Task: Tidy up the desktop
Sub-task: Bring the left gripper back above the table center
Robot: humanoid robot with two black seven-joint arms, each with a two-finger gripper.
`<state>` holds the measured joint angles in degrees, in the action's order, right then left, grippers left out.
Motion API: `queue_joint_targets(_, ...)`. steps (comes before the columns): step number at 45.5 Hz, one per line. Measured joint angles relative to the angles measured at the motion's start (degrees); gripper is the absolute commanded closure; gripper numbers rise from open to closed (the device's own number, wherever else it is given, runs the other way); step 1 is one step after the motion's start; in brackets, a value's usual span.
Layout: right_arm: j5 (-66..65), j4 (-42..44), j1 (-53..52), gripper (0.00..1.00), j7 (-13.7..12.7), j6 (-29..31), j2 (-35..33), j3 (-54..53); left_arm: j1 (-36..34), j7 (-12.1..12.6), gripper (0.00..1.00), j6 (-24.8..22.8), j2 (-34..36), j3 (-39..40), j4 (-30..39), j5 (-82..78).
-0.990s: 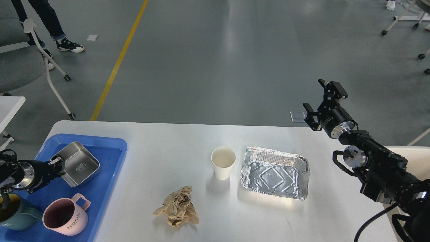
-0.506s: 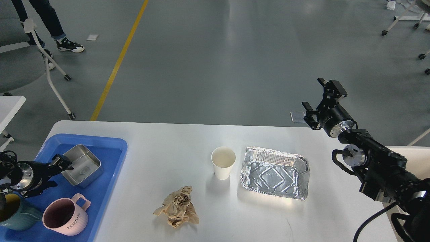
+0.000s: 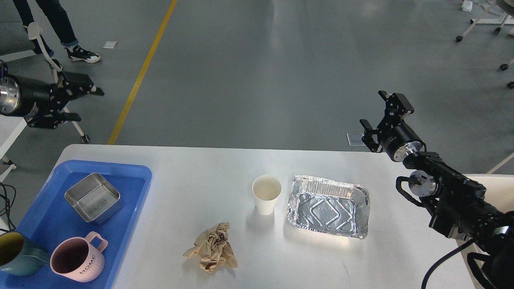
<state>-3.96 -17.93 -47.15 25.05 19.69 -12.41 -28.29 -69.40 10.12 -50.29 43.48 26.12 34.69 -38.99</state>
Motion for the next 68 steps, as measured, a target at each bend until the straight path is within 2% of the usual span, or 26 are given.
queue_joint_targets(8,0.0,0.0,0.0,0.0,0.0,0.0,0.0,0.0,-0.4,-0.3,0.03,2.3,-7.3,9.5,-0.5,14.0)
queue_joint_targets(19,0.0,0.0,0.1,0.0,0.0,0.0,-0.3,0.0,9.0,-1.0,0.03,15.7,-19.1,21.5,-0.6,33.4)
queue_joint_targets(24,0.0,0.0,-0.1,0.0,0.0,0.0,-0.3,0.0,13.5,-1.0,0.03,19.0,-25.5,28.1,-0.6,36.1)
queue_joint_targets(33,0.0,0.1,-0.2,0.0,0.0,0.0,-0.1,0.0,20.2,-0.8,0.03,19.7,-35.4,37.8,-1.4,36.7)
queue_joint_targets(41,0.0,0.1,0.0,0.0,0.0,0.0,-0.2,0.0,23.0,-1.7,0.03,19.4,-41.9,40.1,-5.4,36.7)
queue_joint_targets(50,0.0,0.0,0.1,0.0,0.1,0.4,-0.1,0.0,26.2,-5.4,0.03,19.3,-43.7,40.7,-6.0,36.8)
queue_joint_targets(68,0.3,0.6,-0.2,0.0,-0.6,0.4,0.3,-0.3,28.5,-6.6,0.03,19.3,-44.1,40.6,-6.0,36.8)
